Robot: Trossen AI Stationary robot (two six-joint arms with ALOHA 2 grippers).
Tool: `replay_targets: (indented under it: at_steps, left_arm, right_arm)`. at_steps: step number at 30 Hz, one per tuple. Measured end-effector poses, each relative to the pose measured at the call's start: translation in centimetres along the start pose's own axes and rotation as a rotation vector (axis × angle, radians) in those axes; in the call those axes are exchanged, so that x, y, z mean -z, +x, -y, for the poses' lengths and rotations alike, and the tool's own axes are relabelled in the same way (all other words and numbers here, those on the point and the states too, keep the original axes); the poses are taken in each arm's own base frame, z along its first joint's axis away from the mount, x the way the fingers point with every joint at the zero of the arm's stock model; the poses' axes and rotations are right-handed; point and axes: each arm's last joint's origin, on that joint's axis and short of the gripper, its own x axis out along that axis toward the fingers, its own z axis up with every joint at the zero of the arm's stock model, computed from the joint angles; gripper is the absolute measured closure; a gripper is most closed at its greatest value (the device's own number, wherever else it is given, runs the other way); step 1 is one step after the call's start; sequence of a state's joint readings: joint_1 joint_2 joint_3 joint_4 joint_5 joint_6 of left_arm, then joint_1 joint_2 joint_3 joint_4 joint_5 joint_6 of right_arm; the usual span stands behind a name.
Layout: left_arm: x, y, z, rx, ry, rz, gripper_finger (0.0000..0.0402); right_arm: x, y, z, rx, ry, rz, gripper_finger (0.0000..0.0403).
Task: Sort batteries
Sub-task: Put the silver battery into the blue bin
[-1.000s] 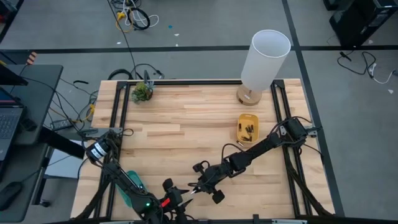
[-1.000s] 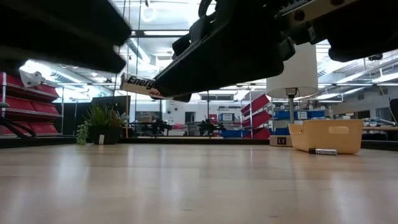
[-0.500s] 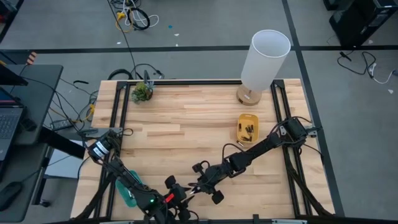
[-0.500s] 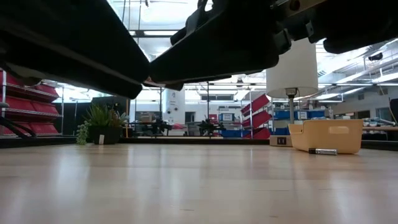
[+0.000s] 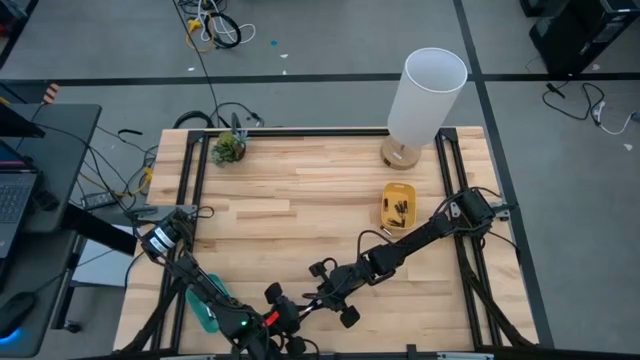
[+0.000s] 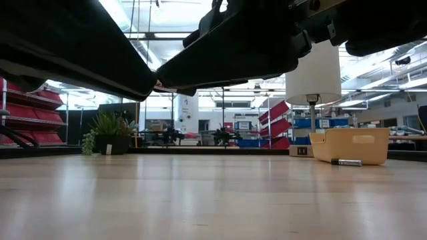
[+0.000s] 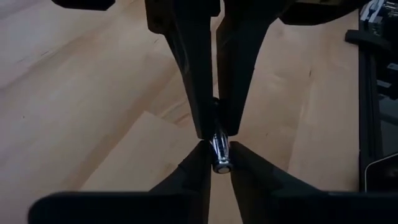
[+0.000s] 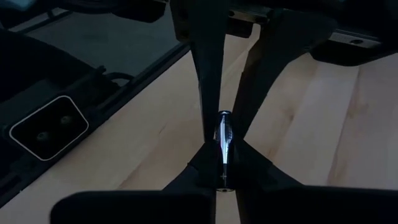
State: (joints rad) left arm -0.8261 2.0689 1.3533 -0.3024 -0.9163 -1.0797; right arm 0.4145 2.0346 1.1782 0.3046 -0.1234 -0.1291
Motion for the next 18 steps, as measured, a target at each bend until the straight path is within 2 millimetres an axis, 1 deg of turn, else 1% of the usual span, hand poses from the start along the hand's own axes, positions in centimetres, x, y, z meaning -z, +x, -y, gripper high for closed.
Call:
replay_targets:
  at_steps: [5,12,15,18]
  left_arm:
    - [0.0,0.01,0.02,0.001,-0.001,0.002,0.0344]
    - [-0.05,0.02,0.08,0.0,0.006,0.016,0.0344]
    - [-0.14,0.0,0.16,-0.002,0.013,0.026,0.0345]
    - [-0.29,-0.06,0.3,-0.001,0.013,0.033,0.0345]
  right_arm:
    - [0.02,0.0,0.0,0.0,0.002,-0.002,0.0379]
    - [0.04,-0.02,0.03,0.0,0.008,-0.008,0.037]
    - [-0.01,-0.04,-0.01,-0.001,0.007,-0.007,0.036]
    - [-0.07,-0.05,-0.05,-0.006,0.006,-0.001,0.034]
